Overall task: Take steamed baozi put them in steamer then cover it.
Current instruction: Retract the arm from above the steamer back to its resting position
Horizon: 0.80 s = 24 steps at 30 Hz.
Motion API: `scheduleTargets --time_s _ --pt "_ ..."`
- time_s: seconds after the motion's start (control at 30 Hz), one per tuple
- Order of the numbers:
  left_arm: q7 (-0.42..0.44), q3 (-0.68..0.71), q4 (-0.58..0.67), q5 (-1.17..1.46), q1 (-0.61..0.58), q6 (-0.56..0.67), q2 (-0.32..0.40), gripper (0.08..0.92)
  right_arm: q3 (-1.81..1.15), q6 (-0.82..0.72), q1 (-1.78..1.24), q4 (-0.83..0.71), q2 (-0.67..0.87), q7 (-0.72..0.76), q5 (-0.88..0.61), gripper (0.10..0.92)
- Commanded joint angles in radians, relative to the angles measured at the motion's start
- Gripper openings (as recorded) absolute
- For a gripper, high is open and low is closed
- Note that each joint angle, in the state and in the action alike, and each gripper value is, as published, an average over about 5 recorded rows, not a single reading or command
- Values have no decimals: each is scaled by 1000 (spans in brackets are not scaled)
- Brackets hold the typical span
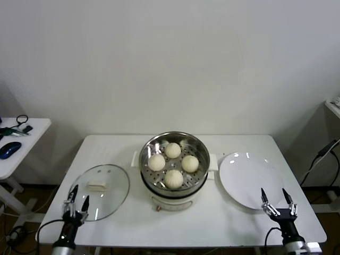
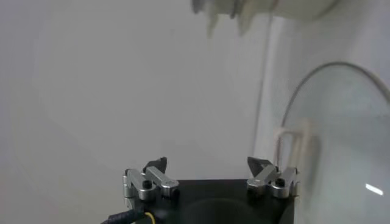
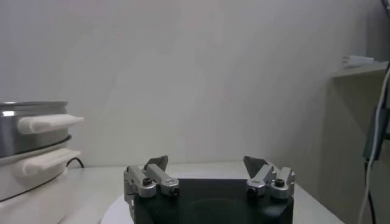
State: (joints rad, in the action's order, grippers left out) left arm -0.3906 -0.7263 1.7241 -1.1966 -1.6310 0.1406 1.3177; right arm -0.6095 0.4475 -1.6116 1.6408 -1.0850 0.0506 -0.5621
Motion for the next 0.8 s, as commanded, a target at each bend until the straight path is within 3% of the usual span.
scheduleTargets --time_s 0.03,0.8 --pt "-30 13 -142 -177 80 -42 -11 823 -10 33 -35 0 -34 -6 10 823" --pt "-8 75 -340 -173 331 -48 -27 823 -33 51 -70 12 -55 -10 23 823"
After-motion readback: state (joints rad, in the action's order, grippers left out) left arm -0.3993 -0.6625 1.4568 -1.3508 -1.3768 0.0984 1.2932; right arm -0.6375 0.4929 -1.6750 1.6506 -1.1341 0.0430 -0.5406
